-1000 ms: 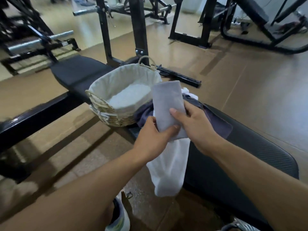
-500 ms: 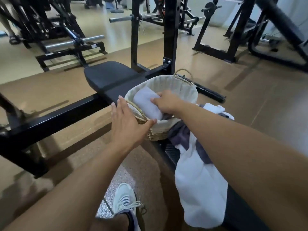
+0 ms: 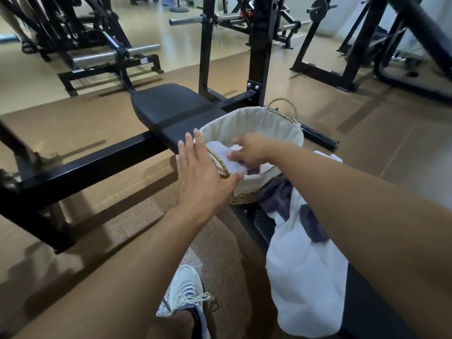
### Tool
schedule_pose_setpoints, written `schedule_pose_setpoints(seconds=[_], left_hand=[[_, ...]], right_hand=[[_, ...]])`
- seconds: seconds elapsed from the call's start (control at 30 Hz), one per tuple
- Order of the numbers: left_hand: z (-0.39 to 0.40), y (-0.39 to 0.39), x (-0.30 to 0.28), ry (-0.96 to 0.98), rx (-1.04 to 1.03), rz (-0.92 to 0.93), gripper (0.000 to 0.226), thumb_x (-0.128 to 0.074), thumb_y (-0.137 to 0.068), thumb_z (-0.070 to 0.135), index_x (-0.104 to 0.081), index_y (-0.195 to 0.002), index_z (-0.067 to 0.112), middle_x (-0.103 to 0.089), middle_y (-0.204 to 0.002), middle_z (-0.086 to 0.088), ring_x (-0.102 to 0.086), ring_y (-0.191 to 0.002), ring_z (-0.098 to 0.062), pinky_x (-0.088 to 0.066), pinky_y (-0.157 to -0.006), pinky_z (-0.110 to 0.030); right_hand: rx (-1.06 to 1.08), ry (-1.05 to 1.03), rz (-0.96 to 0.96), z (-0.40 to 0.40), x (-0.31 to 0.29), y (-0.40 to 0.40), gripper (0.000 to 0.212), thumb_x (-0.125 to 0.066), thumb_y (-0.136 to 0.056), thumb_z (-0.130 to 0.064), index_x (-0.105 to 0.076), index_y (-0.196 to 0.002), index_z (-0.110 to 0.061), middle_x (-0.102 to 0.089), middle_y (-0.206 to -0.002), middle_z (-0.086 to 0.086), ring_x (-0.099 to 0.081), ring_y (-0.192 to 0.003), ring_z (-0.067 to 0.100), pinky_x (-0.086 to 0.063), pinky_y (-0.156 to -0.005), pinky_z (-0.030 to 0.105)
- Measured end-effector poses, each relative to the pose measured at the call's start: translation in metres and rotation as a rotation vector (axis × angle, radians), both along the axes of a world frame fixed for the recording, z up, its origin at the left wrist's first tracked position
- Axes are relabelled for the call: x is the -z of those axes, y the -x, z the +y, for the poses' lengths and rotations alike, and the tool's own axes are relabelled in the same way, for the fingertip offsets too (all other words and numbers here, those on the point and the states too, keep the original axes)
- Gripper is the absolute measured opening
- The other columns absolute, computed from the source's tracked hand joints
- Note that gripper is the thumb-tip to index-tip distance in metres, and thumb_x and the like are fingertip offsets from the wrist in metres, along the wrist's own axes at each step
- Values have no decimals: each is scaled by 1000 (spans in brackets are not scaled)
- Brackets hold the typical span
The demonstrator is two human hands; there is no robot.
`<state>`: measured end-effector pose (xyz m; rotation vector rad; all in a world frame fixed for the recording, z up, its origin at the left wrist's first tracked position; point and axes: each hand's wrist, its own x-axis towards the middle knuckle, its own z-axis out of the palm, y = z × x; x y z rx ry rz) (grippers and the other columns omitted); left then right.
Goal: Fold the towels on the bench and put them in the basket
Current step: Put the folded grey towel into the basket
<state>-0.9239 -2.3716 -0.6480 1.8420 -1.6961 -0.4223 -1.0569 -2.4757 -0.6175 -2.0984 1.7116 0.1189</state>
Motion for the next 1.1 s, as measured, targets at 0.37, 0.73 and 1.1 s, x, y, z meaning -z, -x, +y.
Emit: schedule_pose_setpoints(seconds=[0.37, 0.73, 1.1], left_hand=[[1, 10, -6, 4, -13, -112, 118, -70, -85, 54, 14, -158, 15, 16, -168, -9, 18, -154, -26, 9, -124, -41], [24, 62, -27, 273, 224, -8, 98, -70, -87, 27, -5, -160, 19, 1, -169, -6, 10, -155, -22, 7, -122, -32], [49, 106, 7, -287, 707, -405, 61, -65, -87, 49, -45, -140, 27, -56, -138, 0, -52, -127, -28, -48, -99, -44]], right_hand=[[-75, -1, 32, 8, 14, -2, 68, -71, -85, -9, -47, -146, -28, -63, -123, 7, -55, -95, 24, -38, -54, 25], [435, 785, -464, 78, 9, 122, 19, -57, -92, -21, -64, -109, -25, -63, -99, -7, -58, -91, 13, -45, -79, 29], [332, 465, -7, 169, 71, 224, 30, -64, -88, -22, -64, -118, -25, -61, -121, 0, -48, -117, 28, -41, -101, 41]])
